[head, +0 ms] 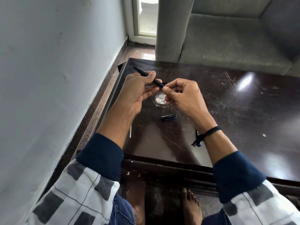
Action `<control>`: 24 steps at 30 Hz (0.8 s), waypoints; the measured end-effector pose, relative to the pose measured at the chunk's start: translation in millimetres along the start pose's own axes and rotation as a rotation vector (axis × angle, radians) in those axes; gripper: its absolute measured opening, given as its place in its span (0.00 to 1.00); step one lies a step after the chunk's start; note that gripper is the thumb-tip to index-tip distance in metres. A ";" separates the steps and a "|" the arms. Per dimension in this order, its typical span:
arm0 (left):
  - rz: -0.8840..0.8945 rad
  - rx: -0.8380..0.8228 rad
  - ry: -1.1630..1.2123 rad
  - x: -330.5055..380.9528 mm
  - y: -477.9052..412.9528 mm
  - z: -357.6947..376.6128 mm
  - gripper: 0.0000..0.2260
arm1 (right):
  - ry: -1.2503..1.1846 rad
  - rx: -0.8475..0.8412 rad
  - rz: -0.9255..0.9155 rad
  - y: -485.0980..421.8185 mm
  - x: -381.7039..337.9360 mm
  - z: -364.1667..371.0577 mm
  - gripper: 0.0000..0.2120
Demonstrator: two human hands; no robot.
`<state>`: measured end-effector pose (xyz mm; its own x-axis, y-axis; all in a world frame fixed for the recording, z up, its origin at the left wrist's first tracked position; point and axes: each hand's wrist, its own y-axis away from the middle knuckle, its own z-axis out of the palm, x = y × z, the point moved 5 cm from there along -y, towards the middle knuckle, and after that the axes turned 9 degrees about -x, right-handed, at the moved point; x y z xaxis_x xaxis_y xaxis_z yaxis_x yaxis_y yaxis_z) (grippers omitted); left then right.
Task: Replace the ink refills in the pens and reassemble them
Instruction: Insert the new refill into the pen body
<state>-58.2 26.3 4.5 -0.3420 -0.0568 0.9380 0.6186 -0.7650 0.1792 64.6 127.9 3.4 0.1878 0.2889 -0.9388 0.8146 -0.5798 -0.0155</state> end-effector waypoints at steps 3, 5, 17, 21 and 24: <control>0.000 0.000 0.006 0.0 -0.4 -0.1 0.01 | -0.002 0.002 0.003 -0.3 0.5 -0.2 0.03; 0.001 0.001 0.007 -0.2 -0.6 -0.3 0.01 | -0.003 0.001 0.005 -0.4 0.9 0.0 0.03; 0.002 -0.003 -0.013 -0.8 -1.3 -1.0 0.01 | 0.010 0.006 0.002 0.6 -0.3 0.3 0.03; 0.002 -0.001 -0.030 -1.8 -1.5 -1.3 0.01 | 0.015 0.010 0.006 0.6 0.3 1.2 0.04; -0.001 0.004 -0.034 -1.3 -1.7 -1.1 0.01 | 0.018 0.008 0.011 0.9 0.0 1.4 0.04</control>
<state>-59.6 27.0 2.6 -0.3183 -0.0343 0.9474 0.6213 -0.7624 0.1811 64.6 126.4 2.9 0.2066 0.2963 -0.9325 0.8080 -0.5891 -0.0082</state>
